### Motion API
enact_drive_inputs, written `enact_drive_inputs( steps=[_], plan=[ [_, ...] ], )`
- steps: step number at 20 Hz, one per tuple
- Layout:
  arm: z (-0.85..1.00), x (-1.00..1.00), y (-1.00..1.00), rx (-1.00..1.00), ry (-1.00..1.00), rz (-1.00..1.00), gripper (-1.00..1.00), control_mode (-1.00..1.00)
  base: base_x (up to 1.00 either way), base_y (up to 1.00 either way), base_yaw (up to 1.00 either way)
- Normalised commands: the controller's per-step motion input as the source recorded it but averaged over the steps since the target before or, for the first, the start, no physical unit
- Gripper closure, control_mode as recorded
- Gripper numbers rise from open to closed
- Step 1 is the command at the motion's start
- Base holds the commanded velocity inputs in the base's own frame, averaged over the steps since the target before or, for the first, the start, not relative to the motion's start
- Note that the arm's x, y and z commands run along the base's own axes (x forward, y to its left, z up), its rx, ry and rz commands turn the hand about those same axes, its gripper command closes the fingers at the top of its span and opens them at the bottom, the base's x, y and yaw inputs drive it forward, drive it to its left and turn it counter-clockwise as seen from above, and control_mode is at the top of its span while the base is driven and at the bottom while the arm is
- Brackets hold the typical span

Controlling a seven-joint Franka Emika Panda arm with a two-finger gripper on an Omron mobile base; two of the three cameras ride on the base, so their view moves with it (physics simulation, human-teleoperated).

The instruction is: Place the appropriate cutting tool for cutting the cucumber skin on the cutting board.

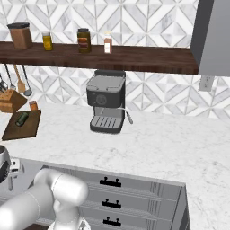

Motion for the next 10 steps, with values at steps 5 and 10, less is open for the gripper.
enact_drive_inputs(
  steps=[5, 10],
  plan=[
    [-0.08, 0.00, 0.00, 0.00, 0.00, 0.00, -1.00, -1.00, 0.00, 0.00, 0.00],
    [-0.01, 0.00, 0.00, 0.00, -0.02, 0.00, -1.00, -1.00, 0.00, 0.00, 0.00]
  ],
)
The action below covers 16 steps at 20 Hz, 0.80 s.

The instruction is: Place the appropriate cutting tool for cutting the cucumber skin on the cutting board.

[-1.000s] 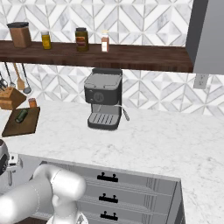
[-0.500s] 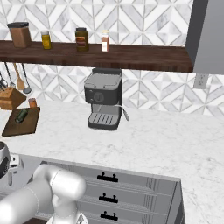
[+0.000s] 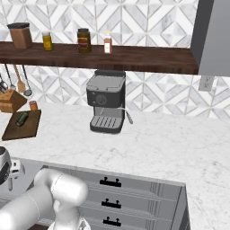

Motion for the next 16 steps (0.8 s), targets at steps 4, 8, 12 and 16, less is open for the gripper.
enact_drive_inputs(
  steps=[4, 8, 12, 16],
  plan=[
    [-0.14, 0.00, 0.00, 0.00, -0.04, 0.00, -1.00, -1.00, 0.00, 0.00, 0.00],
    [-0.21, 0.00, 0.00, 0.00, -0.04, 0.00, -1.00, -1.00, 0.00, 0.00, 0.00],
    [0.00, 0.00, 0.00, 0.00, 0.00, 0.00, -1.00, -1.00, 0.00, 0.00, 0.00],
    [-0.02, 0.00, 0.00, 0.00, 0.00, 0.00, -1.00, -1.00, 0.00, 0.00, 0.00]
  ],
)
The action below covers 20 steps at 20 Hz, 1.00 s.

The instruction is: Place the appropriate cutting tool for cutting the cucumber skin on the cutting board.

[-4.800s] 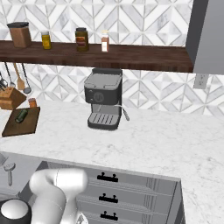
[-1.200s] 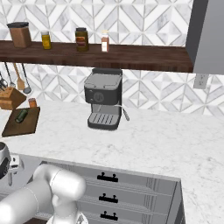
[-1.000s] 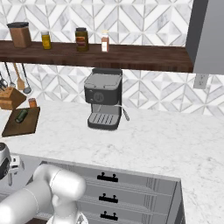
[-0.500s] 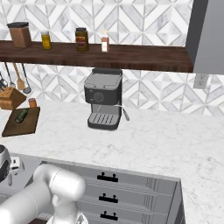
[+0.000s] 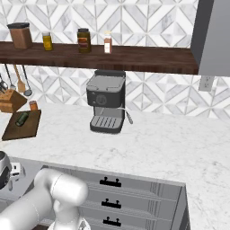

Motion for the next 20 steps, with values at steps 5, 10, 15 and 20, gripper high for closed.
enact_drive_inputs(
  steps=[5, 10, 15, 20],
  plan=[
    [-0.06, 0.00, 0.00, 0.00, 0.00, 0.00, -1.00, -1.00, 0.00, 0.00, 0.00],
    [-0.09, 0.00, 0.00, 0.00, 0.00, 0.00, -1.00, -1.00, 0.00, 0.00, 0.00],
    [0.00, 0.00, 0.00, 0.00, 0.00, 0.00, -1.00, -1.00, 0.00, 0.00, 0.00],
    [-0.08, 0.00, 0.00, 0.00, 0.00, 0.00, -1.00, -1.00, 0.00, 0.00, 0.00]
  ],
)
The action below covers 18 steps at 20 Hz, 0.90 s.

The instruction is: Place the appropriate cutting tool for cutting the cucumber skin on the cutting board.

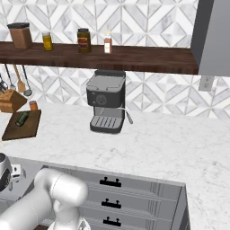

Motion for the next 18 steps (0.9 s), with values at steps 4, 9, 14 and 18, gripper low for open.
enact_drive_inputs(
  steps=[4, 9, 14, 18],
  plan=[
    [-0.13, 0.00, 0.00, 0.00, 0.00, 0.00, -1.00, -1.00, 0.00, 0.00, 0.00],
    [0.00, 0.00, 0.00, 0.00, 0.00, 0.00, -1.00, -1.00, 0.00, 0.00, 0.00],
    [0.00, 0.00, 0.00, 0.00, 0.00, 0.00, -1.00, -1.00, 0.00, 0.00, 0.00],
    [-0.01, 0.00, 0.00, 0.00, 0.00, 0.00, -1.00, -1.00, 0.00, 0.00, 0.00]
  ],
)
